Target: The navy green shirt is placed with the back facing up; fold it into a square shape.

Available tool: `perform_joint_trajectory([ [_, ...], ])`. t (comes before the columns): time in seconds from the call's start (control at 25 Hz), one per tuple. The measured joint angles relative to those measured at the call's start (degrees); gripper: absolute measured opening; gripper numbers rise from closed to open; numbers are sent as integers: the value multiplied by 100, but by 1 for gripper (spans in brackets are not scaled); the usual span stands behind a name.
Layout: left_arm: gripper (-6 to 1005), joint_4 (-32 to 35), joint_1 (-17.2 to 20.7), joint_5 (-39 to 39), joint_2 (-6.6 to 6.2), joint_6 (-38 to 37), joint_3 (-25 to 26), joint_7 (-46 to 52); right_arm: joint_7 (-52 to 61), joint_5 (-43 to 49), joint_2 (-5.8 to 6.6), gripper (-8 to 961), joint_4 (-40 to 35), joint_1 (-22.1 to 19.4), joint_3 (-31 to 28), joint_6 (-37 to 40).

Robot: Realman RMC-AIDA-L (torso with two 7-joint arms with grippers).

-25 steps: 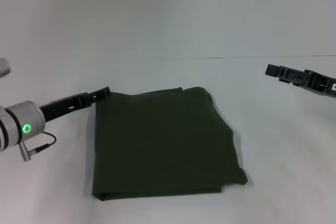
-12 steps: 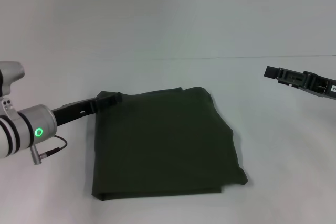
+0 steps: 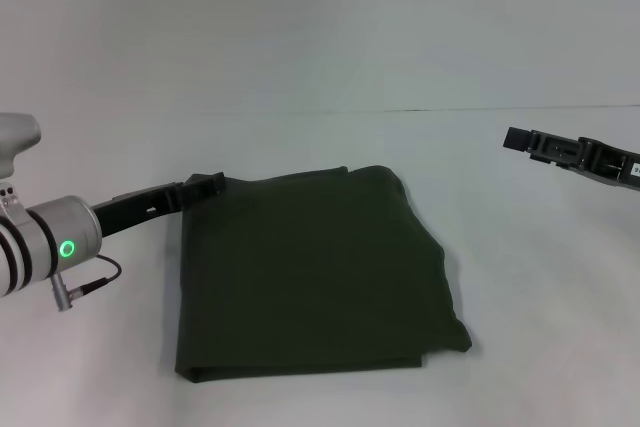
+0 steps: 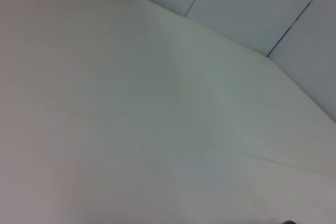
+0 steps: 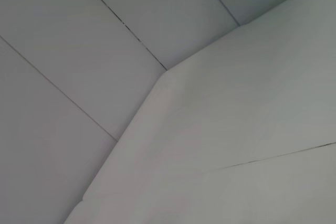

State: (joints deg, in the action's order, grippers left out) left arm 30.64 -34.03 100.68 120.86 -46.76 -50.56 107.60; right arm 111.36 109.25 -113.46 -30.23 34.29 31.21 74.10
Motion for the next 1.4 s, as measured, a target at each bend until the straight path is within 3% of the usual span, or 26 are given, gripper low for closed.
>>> perform_joint_trajectory([
  [0.68, 904, -57, -54, 5, 96, 39, -46, -36, 0, -6, 0, 838, 0, -19, -1, -1],
  [1.12, 814, -235, -213, 236, 110, 280, -52, -40, 42, -2, 0, 836, -1, 20, -1, -4],
  [1.4, 604, -218, -227, 270, 97, 262, -51, -39, 56, 0, 0, 836, -2, 42, -1, -13],
])
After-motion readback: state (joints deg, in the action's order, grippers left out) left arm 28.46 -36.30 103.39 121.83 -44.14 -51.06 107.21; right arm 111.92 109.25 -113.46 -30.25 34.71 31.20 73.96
